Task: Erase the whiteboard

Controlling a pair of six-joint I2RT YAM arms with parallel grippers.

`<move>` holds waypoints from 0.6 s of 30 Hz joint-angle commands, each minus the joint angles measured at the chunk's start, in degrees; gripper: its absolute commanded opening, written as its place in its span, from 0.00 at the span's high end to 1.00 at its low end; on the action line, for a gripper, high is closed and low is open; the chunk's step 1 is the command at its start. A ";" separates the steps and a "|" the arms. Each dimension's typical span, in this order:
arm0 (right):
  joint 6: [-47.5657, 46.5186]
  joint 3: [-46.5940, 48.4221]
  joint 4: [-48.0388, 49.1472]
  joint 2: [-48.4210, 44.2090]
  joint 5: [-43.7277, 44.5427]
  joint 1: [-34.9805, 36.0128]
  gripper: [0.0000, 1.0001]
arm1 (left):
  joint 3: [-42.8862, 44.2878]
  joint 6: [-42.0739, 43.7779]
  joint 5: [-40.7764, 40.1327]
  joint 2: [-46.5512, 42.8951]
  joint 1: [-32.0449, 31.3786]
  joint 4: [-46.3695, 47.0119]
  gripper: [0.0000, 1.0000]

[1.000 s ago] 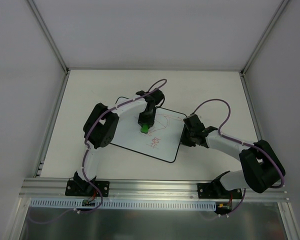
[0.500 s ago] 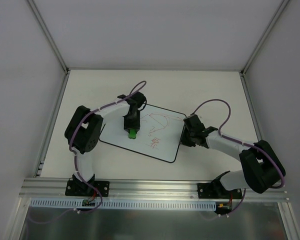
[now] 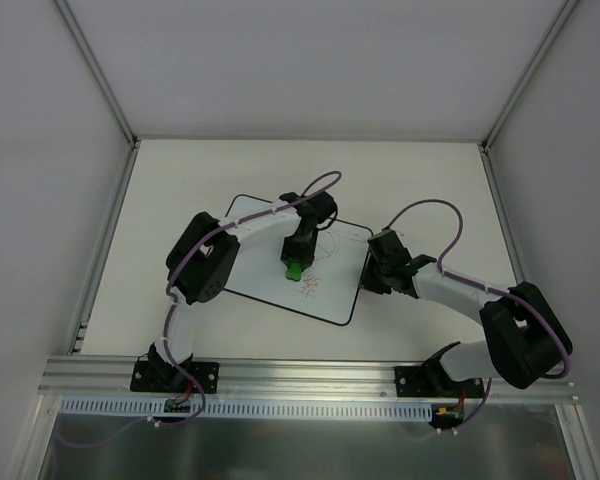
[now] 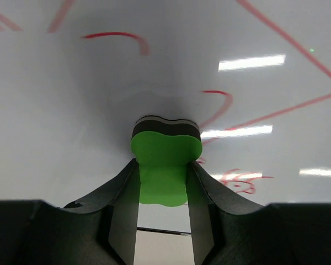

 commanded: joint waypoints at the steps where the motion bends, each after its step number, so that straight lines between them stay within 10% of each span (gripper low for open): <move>1: 0.50 -3.78 -6.77 0.00 3.43 0.32 1.00 | 2.63 -1.30 6.43 8.15 -5.54 1.39 1.00; 18: 2.17 -4.48 -8.52 -2.12 5.55 0.40 1.00 | -20.90 -4.56 0.55 -5.19 -2.66 1.75 1.00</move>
